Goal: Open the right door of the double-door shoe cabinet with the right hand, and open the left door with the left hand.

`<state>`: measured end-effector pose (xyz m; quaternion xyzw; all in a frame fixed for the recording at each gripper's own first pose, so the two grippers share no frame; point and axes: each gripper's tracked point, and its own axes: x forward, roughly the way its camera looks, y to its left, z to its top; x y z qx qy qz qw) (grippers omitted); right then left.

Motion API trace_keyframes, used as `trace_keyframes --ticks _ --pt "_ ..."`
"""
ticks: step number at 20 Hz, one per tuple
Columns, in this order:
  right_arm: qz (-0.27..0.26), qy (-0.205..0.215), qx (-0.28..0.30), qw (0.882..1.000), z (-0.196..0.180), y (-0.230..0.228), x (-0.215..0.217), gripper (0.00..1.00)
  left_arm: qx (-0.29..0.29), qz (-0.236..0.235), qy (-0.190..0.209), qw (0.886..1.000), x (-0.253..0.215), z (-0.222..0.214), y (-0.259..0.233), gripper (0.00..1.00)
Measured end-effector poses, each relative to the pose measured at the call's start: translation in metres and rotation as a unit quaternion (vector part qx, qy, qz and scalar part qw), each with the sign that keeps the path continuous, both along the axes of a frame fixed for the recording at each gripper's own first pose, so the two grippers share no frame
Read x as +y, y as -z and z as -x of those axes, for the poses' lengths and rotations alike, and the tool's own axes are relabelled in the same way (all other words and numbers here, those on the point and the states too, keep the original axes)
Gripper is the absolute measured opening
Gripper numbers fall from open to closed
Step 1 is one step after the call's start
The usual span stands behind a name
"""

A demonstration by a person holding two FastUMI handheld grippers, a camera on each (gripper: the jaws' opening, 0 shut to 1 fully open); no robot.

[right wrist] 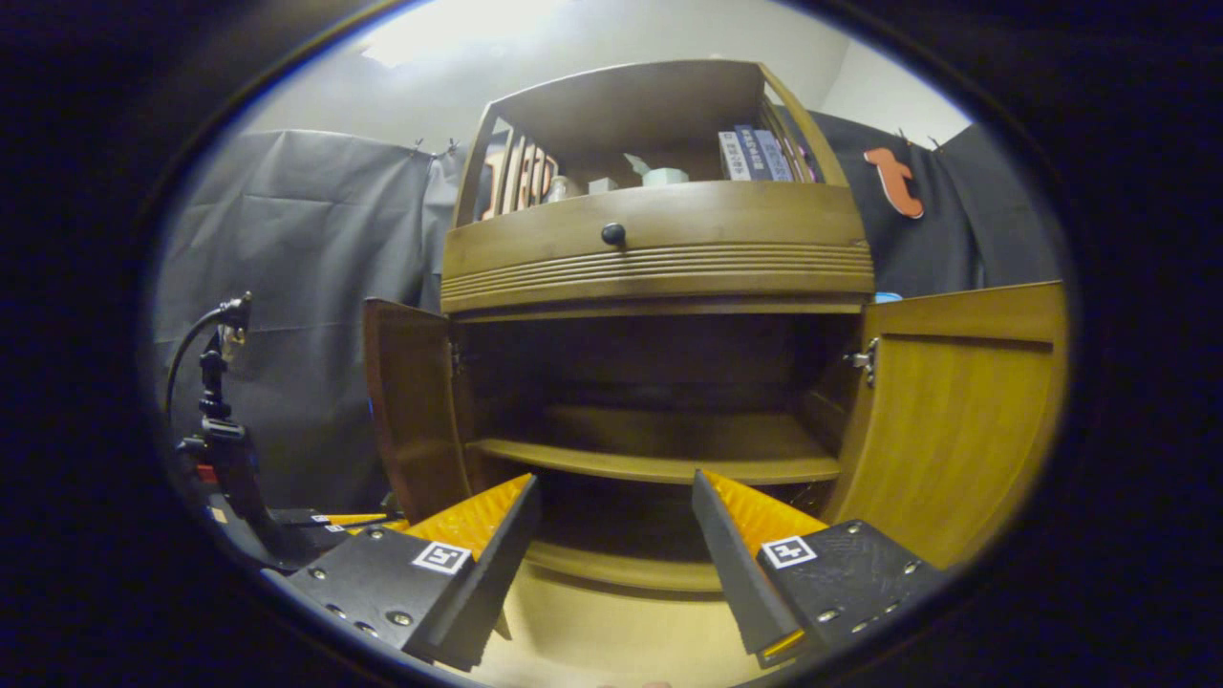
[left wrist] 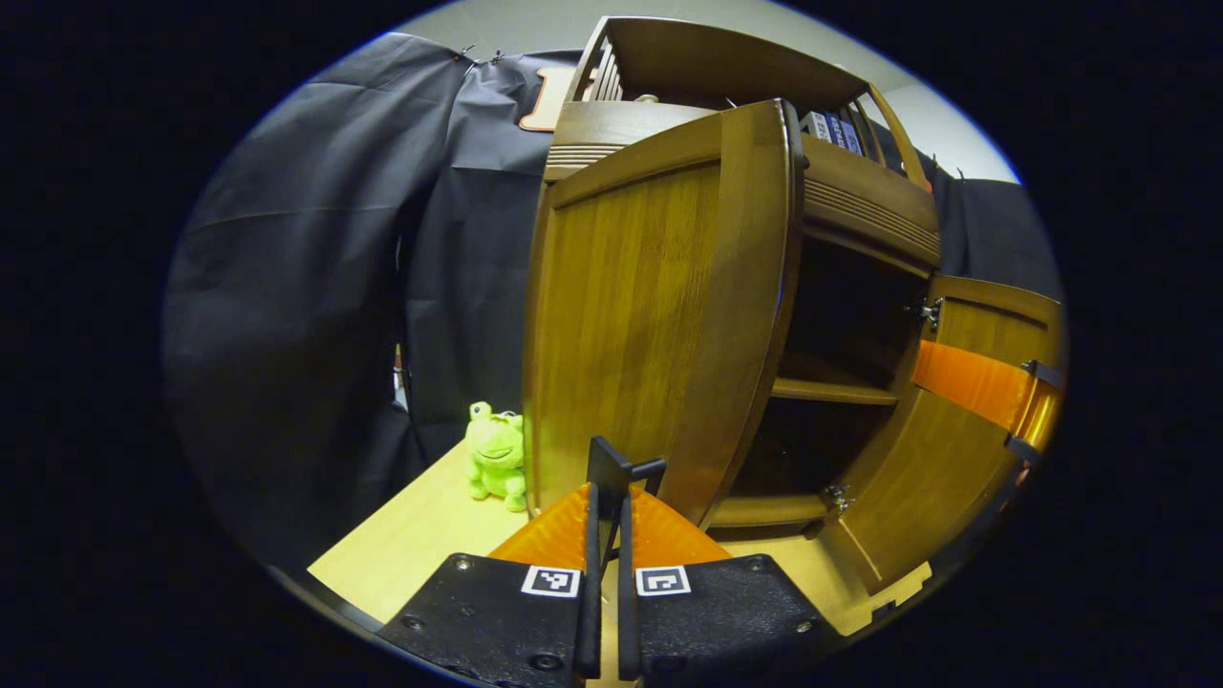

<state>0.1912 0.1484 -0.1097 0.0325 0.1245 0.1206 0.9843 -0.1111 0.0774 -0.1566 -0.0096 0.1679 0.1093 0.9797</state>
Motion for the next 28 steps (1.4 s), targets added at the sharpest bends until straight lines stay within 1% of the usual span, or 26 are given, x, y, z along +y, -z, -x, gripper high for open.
trace_keyframes --ticks 3,4,5,6,7,8,9,11,12,13,16,17,18,19,20,25,26,28 --pt "-0.007 -0.021 0.003 1.000 -0.002 0.003 0.017 0.95 0.002 -0.007 -0.017 1.000 0.020 0.007 -0.005 0.00" --pt "-0.007 -0.029 0.004 1.000 -0.001 0.004 0.023 0.98 0.003 -0.011 -0.025 1.000 0.028 0.007 -0.005 0.00" --pt "-0.008 -0.036 0.005 0.999 -0.003 0.005 0.029 0.98 0.004 -0.018 -0.031 0.999 0.037 0.013 -0.008 0.02" --pt "-0.010 -0.044 0.006 0.999 -0.001 0.006 0.035 0.95 0.006 -0.025 -0.038 0.999 0.046 0.016 -0.008 0.02" --pt "-0.011 -0.050 0.007 0.999 -0.001 0.007 0.040 0.98 0.007 -0.030 -0.043 0.999 0.055 0.020 -0.010 0.00" --pt "-0.012 -0.056 0.008 0.998 0.000 0.007 0.045 0.98 0.006 -0.033 -0.046 0.998 0.064 0.022 -0.012 0.01" --pt "-0.012 -0.061 0.007 0.998 0.000 0.006 0.049 0.95 0.004 -0.034 -0.046 0.998 0.072 0.025 -0.014 0.01" --pt "-0.011 -0.070 0.003 0.997 -0.003 0.004 0.054 0.95 -0.002 -0.035 -0.053 0.998 0.091 0.032 -0.019 0.01" --pt "-0.010 -0.074 0.003 0.997 -0.002 0.006 0.057 0.98 -0.005 -0.035 -0.060 0.998 0.099 0.037 -0.021 0.02" --pt "-0.010 -0.078 0.005 0.997 -0.003 0.007 0.060 0.98 -0.009 -0.032 -0.067 0.997 0.107 0.041 -0.024 0.01" --pt "-0.018 -0.093 0.013 0.995 -0.007 0.011 0.070 0.92 -0.012 -0.033 -0.105 0.994 0.141 0.062 -0.029 0.01" --pt "-0.021 -0.099 0.015 0.995 -0.008 0.012 0.074 0.97 -0.014 -0.030 -0.112 0.993 0.147 0.067 -0.030 0.01" --pt "-0.024 -0.106 0.018 0.994 -0.006 0.015 0.079 0.95 -0.015 -0.032 -0.120 0.992 0.151 0.071 -0.032 0.05" --pt "-0.025 -0.112 0.019 0.993 -0.005 0.015 0.082 0.95 -0.016 -0.035 -0.129 0.991 0.156 0.074 -0.035 0.05" --pt "-0.026 -0.118 0.019 0.992 -0.006 0.014 0.089 0.95 -0.019 -0.038 -0.137 0.990 0.162 0.076 -0.037 0.01" --pt "-0.029 -0.141 0.018 0.989 -0.005 0.012 0.105 0.95 -0.025 -0.044 -0.161 0.986 0.169 0.079 -0.039 0.00" --pt "-0.028 -0.143 0.017 0.989 -0.006 0.013 0.106 0.98 -0.022 -0.049 -0.169 0.984 0.173 0.080 -0.039 0.01" --pt "-0.027 -0.144 0.016 0.989 -0.005 0.013 0.107 0.98 -0.019 -0.056 -0.183 0.981 0.181 0.083 -0.041 0.01"
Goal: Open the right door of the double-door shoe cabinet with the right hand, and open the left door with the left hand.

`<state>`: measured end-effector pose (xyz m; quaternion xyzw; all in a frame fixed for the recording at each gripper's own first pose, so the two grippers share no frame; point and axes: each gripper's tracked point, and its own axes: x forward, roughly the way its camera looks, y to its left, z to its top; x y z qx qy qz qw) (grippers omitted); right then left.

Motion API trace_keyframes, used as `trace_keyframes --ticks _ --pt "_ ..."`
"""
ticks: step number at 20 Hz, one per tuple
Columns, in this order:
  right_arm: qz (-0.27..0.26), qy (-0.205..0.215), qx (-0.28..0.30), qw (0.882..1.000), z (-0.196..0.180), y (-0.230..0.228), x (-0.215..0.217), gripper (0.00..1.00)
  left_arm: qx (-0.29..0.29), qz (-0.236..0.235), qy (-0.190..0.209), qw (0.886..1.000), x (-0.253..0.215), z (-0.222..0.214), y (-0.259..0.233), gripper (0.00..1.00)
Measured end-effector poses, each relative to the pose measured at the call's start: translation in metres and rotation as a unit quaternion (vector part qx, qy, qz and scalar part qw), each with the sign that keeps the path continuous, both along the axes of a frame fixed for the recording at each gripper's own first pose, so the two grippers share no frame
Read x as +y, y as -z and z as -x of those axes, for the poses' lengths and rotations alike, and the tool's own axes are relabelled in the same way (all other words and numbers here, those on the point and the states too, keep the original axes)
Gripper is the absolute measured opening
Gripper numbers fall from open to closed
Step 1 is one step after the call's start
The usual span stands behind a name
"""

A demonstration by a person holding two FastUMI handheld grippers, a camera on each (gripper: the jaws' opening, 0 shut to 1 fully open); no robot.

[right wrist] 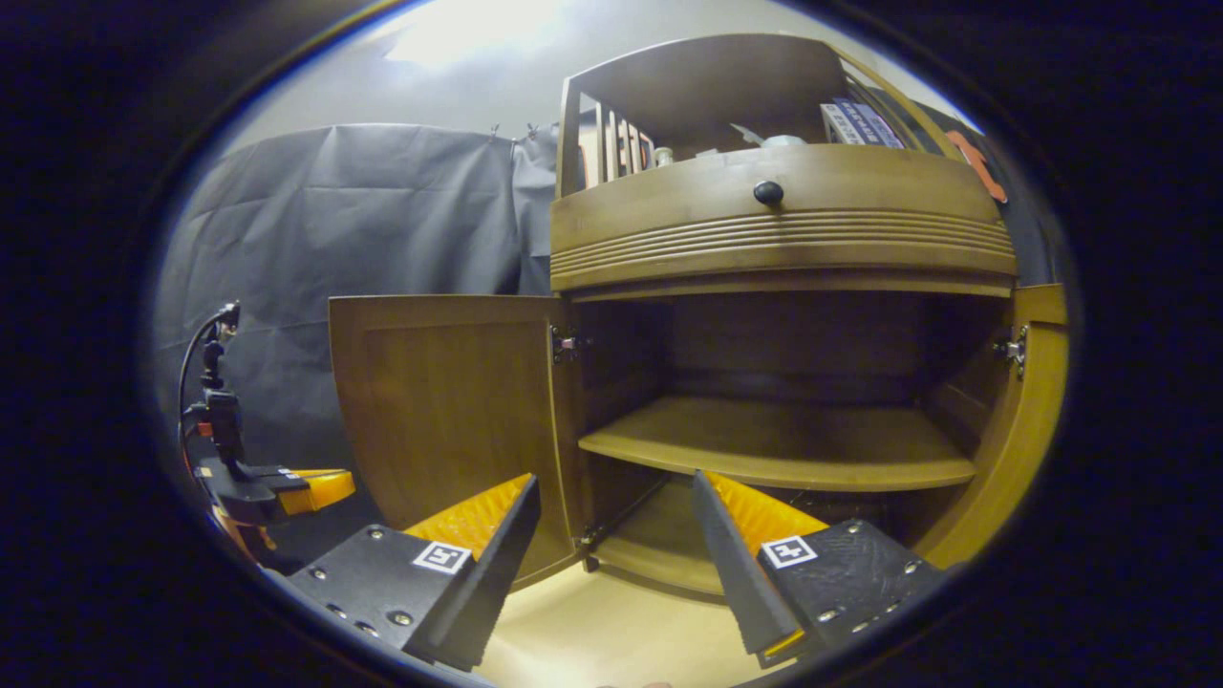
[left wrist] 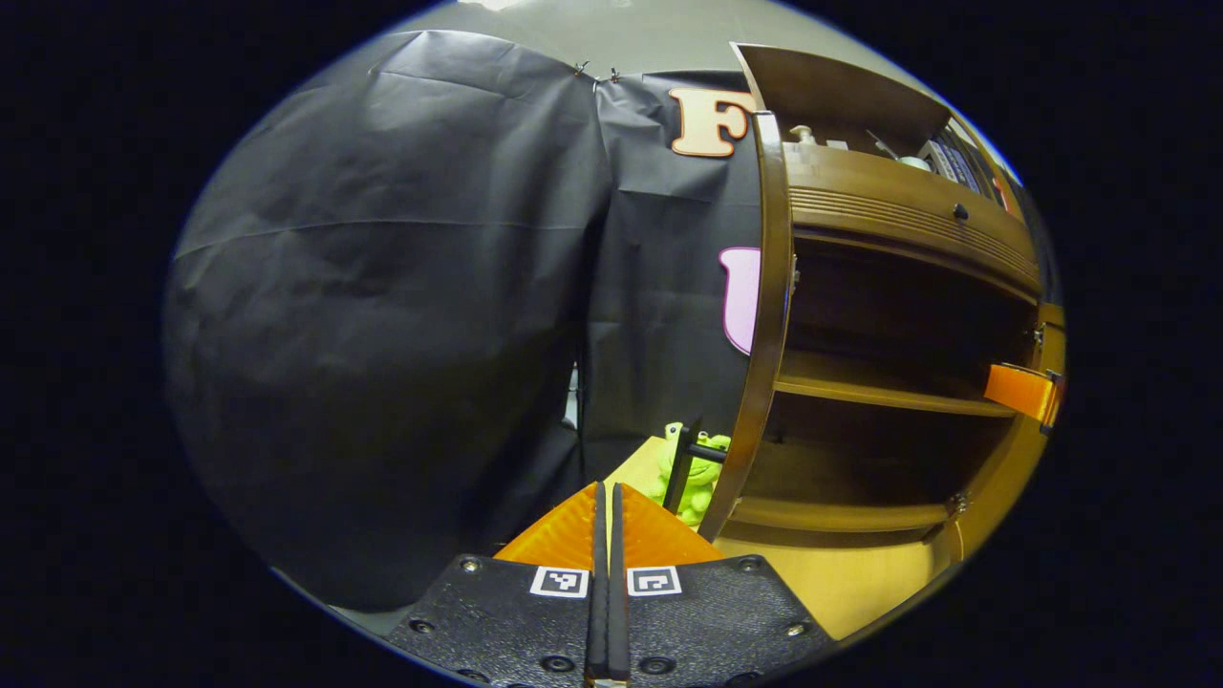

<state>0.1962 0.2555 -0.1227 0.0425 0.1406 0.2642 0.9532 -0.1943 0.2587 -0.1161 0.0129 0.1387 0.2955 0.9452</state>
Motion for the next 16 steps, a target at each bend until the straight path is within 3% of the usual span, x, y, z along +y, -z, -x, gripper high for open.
trace_keyframes --ticks 7,13,16 --pt "-0.001 0.011 0.002 1.000 -0.006 0.002 -0.010 0.95 -0.001 -0.040 -0.040 0.998 0.010 0.008 -0.025 0.01" --pt "0.001 0.023 0.002 1.000 -0.006 0.002 -0.018 0.95 -0.055 -0.066 -0.067 0.994 0.012 0.002 -0.068 0.95" --pt "0.001 0.029 0.004 1.000 -0.005 0.003 -0.024 0.92 -0.079 -0.085 -0.052 0.992 -0.002 -0.004 -0.099 0.95"
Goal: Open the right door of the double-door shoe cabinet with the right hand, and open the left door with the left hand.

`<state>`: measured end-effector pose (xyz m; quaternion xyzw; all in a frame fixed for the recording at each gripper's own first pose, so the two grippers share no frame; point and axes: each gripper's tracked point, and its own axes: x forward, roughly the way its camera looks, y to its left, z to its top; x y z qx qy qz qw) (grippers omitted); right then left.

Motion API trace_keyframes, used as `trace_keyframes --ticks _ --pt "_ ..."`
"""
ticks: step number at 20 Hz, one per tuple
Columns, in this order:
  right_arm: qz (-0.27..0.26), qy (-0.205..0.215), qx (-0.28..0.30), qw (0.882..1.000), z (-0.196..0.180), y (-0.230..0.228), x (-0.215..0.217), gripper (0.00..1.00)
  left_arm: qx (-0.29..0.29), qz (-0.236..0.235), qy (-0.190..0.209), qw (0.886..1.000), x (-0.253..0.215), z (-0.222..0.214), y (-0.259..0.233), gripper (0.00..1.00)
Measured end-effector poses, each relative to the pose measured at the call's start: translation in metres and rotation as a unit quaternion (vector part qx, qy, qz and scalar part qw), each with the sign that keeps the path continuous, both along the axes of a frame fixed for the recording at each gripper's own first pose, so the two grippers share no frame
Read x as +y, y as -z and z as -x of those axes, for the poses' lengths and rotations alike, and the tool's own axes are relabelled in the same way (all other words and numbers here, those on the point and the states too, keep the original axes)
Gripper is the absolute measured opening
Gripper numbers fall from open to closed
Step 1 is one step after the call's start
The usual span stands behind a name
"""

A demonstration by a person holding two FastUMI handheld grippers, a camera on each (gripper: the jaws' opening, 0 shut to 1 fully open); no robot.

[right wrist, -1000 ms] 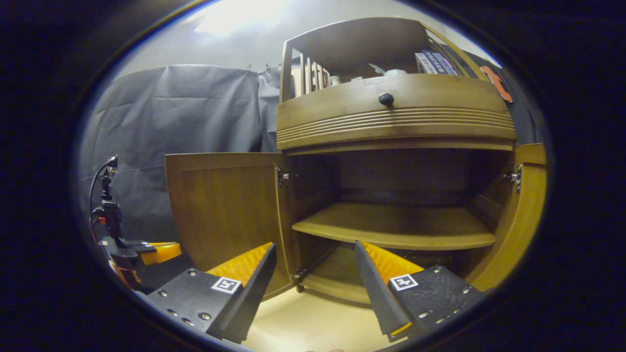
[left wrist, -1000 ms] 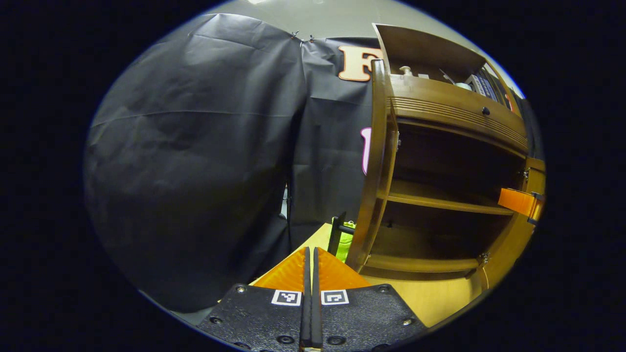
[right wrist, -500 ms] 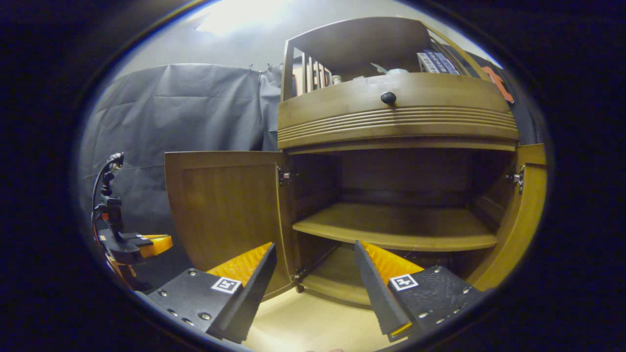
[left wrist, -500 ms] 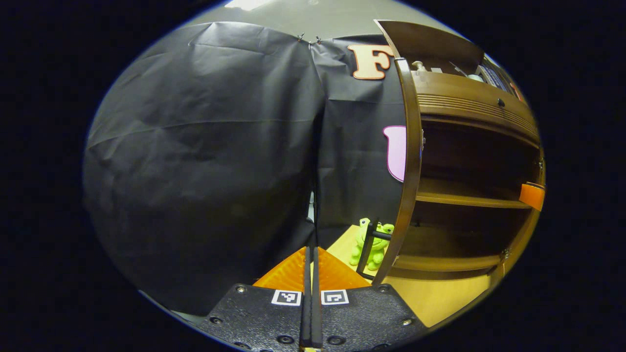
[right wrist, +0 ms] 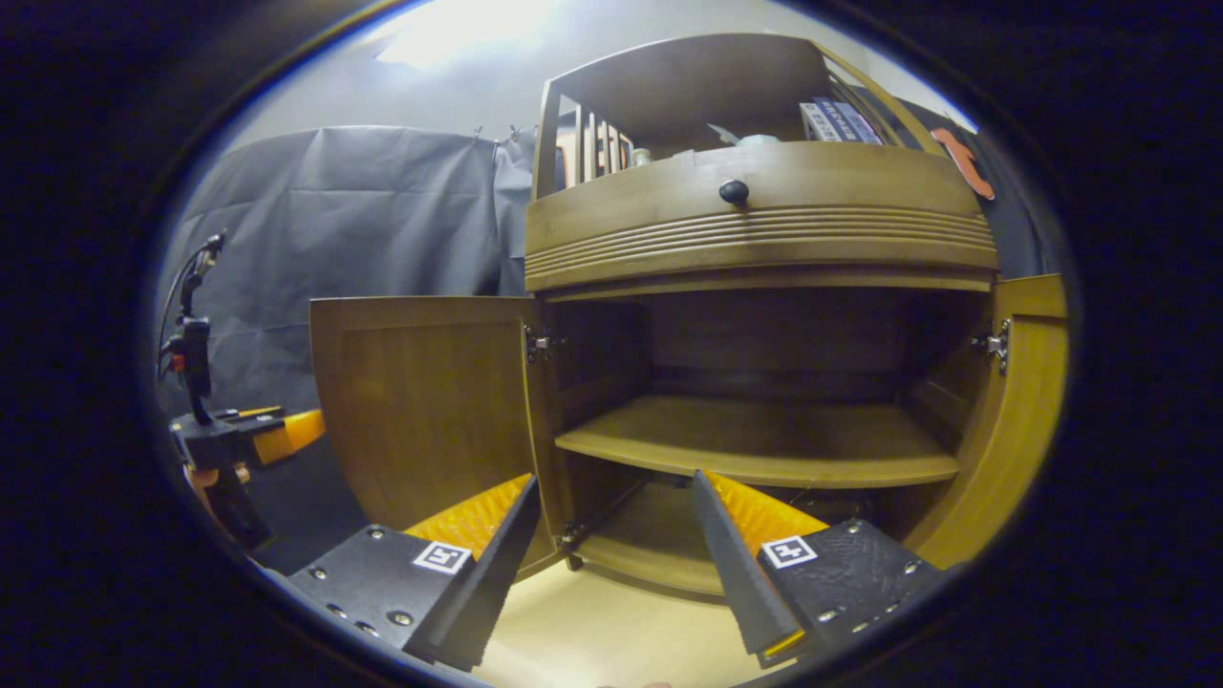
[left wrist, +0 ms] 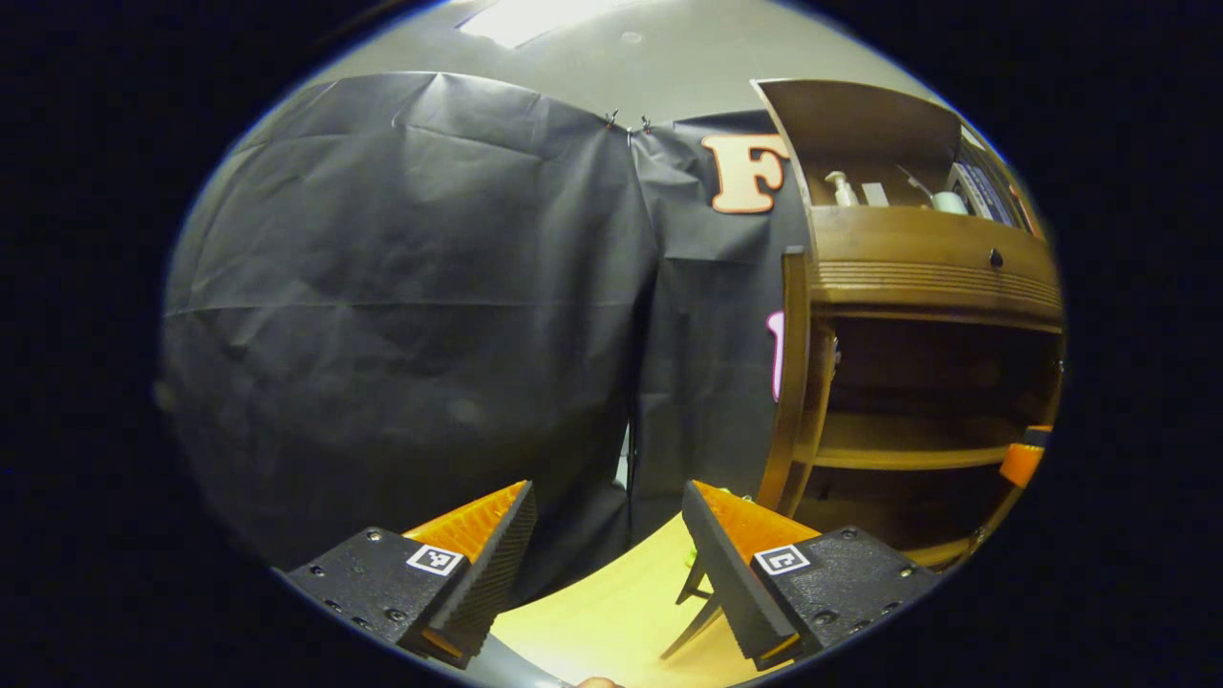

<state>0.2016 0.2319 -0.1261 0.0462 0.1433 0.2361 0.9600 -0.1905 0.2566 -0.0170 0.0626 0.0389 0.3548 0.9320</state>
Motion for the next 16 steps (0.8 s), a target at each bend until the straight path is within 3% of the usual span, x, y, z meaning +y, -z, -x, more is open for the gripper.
trace_keyframes --ticks 1,4,6,14,16 --pt "0.000 0.002 0.000 1.000 0.001 -0.002 -0.003 0.95 -0.005 -0.007 0.005 1.000 -0.005 -0.002 -0.008 0.92" --pt "0.002 0.012 -0.005 1.000 0.001 -0.003 -0.008 0.95 -0.029 -0.027 0.025 0.999 -0.021 -0.015 -0.040 0.95" --pt "0.003 0.021 -0.009 1.000 0.000 -0.006 -0.014 0.95 -0.037 -0.038 0.013 0.999 -0.022 -0.014 -0.058 0.91" --pt "0.013 0.065 -0.021 0.998 0.004 -0.014 -0.041 0.95 -0.083 -0.086 -0.007 0.993 -0.033 -0.021 -0.126 0.92" --pt "0.015 0.076 -0.024 0.997 0.004 -0.019 -0.048 0.92 -0.089 -0.090 0.025 0.992 -0.049 -0.034 -0.134 0.92"
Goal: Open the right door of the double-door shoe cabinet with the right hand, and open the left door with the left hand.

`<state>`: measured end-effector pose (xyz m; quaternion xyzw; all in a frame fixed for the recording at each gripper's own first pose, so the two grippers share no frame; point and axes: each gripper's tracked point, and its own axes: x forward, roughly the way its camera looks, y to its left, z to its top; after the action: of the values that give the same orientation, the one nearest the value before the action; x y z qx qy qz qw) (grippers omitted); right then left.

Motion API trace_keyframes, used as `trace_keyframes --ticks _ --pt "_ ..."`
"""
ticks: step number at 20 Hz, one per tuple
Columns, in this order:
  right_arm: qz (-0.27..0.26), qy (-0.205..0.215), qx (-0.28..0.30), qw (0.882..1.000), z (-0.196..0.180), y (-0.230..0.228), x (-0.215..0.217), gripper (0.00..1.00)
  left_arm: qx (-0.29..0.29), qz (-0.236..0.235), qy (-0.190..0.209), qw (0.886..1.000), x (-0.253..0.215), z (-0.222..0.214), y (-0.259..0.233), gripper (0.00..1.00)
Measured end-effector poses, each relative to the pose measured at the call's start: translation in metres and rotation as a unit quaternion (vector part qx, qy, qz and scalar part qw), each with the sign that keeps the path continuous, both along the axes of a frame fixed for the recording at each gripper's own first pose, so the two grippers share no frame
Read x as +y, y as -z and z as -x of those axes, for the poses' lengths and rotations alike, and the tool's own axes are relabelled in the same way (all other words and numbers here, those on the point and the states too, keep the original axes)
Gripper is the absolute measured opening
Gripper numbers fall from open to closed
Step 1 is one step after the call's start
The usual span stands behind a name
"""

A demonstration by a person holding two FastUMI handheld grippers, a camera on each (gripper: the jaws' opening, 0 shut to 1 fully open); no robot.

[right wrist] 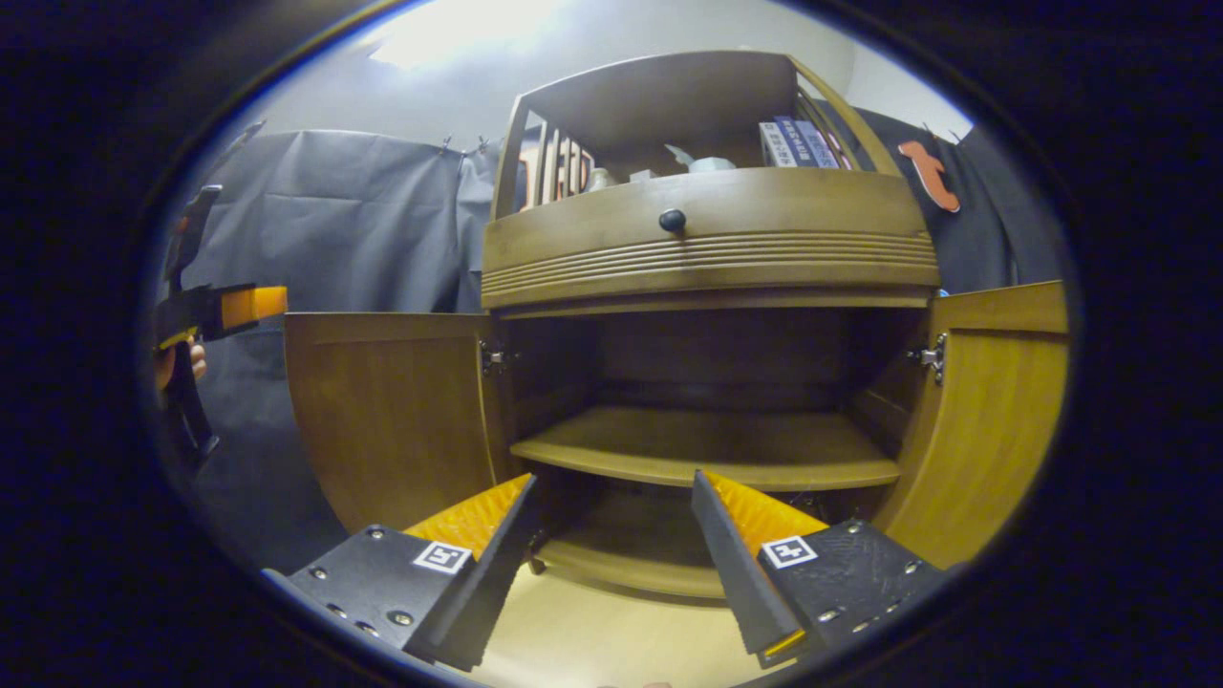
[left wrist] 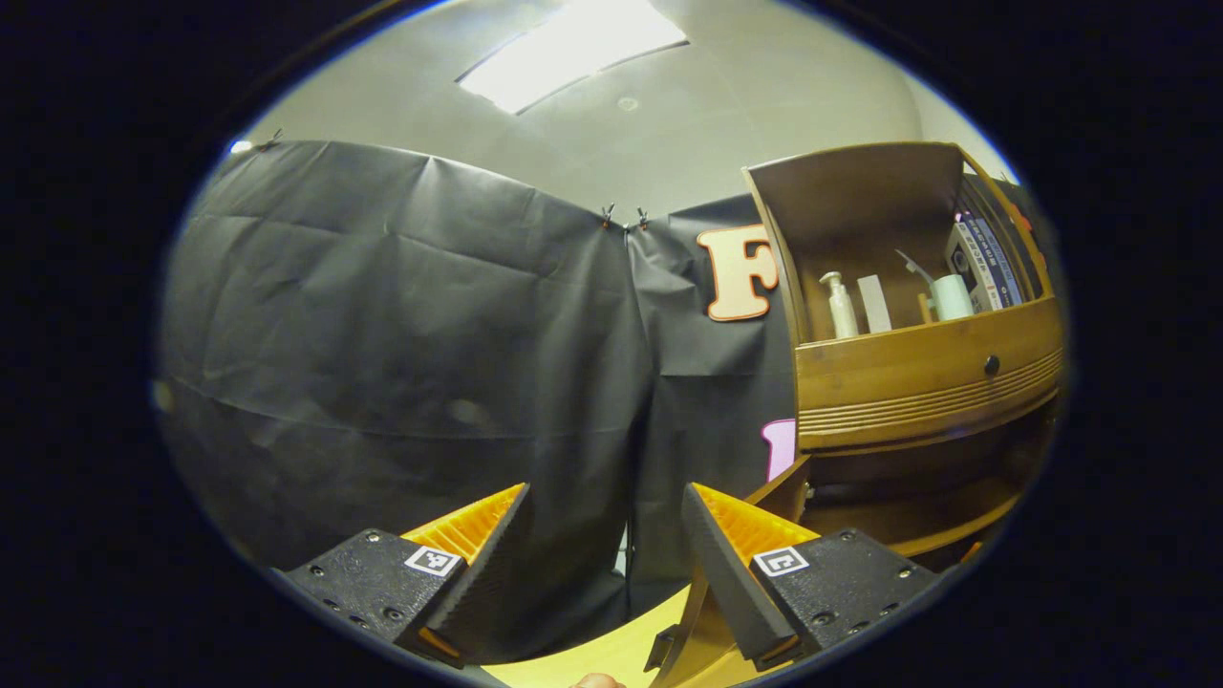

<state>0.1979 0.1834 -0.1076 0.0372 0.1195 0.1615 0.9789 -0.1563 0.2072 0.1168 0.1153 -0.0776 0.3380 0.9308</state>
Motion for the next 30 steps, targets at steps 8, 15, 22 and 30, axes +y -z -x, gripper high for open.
trace_keyframes --ticks 8,15,22,30 --pt "0.004 0.069 -0.048 0.996 -0.001 -0.045 -0.041 0.95 0.029 0.039 0.198 0.979 -0.123 -0.091 0.035 0.92" --pt "0.036 0.130 -0.078 0.988 0.005 -0.067 -0.082 0.95 0.075 0.087 0.318 0.941 -0.212 -0.137 0.095 0.92" --pt "0.038 0.158 -0.063 0.985 0.015 -0.061 -0.103 0.92 0.113 0.114 0.331 0.930 -0.230 -0.158 0.146 0.95" --pt "0.047 0.206 -0.065 0.975 0.028 -0.064 -0.113 0.95 0.159 0.121 0.366 0.909 -0.244 -0.155 0.183 0.92"
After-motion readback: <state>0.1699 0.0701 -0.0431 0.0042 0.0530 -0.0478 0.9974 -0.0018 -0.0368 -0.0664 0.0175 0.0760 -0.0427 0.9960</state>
